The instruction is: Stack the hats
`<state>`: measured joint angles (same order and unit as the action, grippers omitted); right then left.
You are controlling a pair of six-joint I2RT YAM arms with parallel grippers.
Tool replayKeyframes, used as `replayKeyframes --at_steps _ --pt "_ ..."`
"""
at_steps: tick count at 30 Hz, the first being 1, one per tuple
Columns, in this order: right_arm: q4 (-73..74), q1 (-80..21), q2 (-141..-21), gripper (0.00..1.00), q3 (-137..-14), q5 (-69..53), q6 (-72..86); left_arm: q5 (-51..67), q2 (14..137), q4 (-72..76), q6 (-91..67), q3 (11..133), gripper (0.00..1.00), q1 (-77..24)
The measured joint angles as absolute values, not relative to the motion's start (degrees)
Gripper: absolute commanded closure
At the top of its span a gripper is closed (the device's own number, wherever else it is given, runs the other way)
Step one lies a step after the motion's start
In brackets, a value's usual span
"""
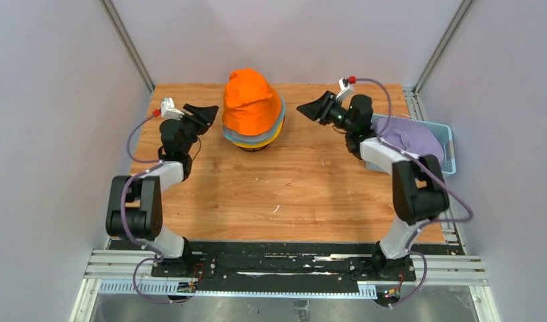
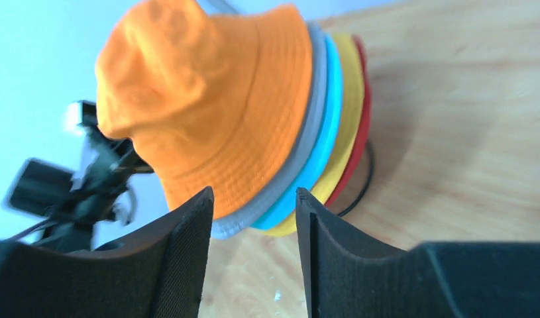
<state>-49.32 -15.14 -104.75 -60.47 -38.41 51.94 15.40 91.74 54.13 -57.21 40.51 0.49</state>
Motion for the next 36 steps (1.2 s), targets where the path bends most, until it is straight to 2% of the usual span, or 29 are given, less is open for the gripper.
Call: replayKeyframes --at_steps 2,3,4,5,10,15,22,36 --pt "-36.71 -15.16 -97.01 0.4 -62.3 -32.58 43.31 12.36 85.93 47.55 -52.99 39.99 0.39 -0.58" --pt "-30.24 -15.16 -93.71 0.36 -63.92 -28.23 39.13 10.5 82.59 44.21 -50.7 39.64 0.3 -1.56" --pt "-23.22 -15.25 -90.59 0.32 -66.15 -22.76 34.87 8.71 79.55 41.54 -48.49 39.27 0.18 -2.61" --pt "-17.45 -15.25 -88.47 0.31 -68.38 -17.65 31.48 7.2 76.75 39.18 -46.33 39.07 0.01 -3.81" --pt "4.73 -12.67 -85.91 0.29 -77.54 4.6 20.18 -0.93 65.39 28.21 -34.48 39.31 0.02 -11.92" --pt "17.32 -4.62 -88.47 0.29 -75.99 11.9 16.08 -6.85 60.71 21.76 -25.3 41.28 0.02 -19.79" --pt "22.72 -0.6 -93.58 0.29 -71.57 13.28 14.98 -8.82 60.77 18.09 -20.95 41.45 0.02 -22.63" --pt "19.25 5.13 -99.13 0.32 -71.75 8.23 15.57 -8.54 62.87 16.97 -20.82 41.45 0.02 -23.68"
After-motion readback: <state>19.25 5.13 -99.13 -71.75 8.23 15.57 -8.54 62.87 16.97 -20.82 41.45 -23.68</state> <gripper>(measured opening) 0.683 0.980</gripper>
